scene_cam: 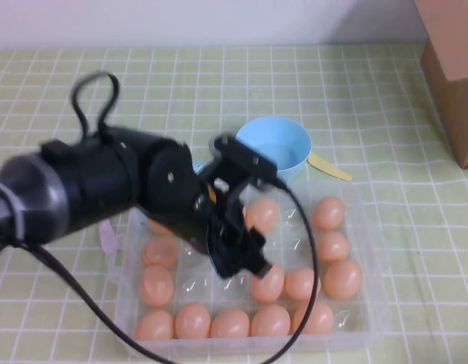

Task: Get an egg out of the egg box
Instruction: Pick up the egg from the plastic box, then place the egg in the bowl

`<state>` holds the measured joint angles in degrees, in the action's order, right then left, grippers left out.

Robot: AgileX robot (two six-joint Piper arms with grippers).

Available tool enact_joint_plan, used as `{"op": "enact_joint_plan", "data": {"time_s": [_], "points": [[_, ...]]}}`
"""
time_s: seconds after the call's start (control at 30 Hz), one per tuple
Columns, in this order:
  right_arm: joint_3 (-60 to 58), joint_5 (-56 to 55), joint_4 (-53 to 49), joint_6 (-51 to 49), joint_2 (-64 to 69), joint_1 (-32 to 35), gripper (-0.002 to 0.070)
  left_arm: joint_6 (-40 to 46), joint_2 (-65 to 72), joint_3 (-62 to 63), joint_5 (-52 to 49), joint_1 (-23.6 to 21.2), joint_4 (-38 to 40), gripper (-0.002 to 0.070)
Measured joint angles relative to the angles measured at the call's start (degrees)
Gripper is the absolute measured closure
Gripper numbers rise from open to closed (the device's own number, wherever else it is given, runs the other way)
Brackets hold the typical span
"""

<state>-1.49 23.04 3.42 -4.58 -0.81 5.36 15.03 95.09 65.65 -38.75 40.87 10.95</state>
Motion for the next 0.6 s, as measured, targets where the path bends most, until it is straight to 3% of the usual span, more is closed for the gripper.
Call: {"op": "enact_joint_plan", "data": {"time_s": [0.23, 0.43, 0.6], "points": [[0.00, 0.00, 0.00, 0.00, 0.00, 0.00, 0.0694, 0.00, -2.45, 9.70, 5.49, -0.32, -4.28, 0.0330], [0.00, 0.00, 0.00, 0.00, 0.00, 0.00, 0.0694, 0.00, 4.09, 12.40, 26.30, -2.90, -6.07, 0.0330], [0.00, 0.00, 0.00, 0.00, 0.00, 0.00, 0.0694, -0.11, 12.67, 12.38, 36.58, -4.81, -6.20, 0.0330]]}}
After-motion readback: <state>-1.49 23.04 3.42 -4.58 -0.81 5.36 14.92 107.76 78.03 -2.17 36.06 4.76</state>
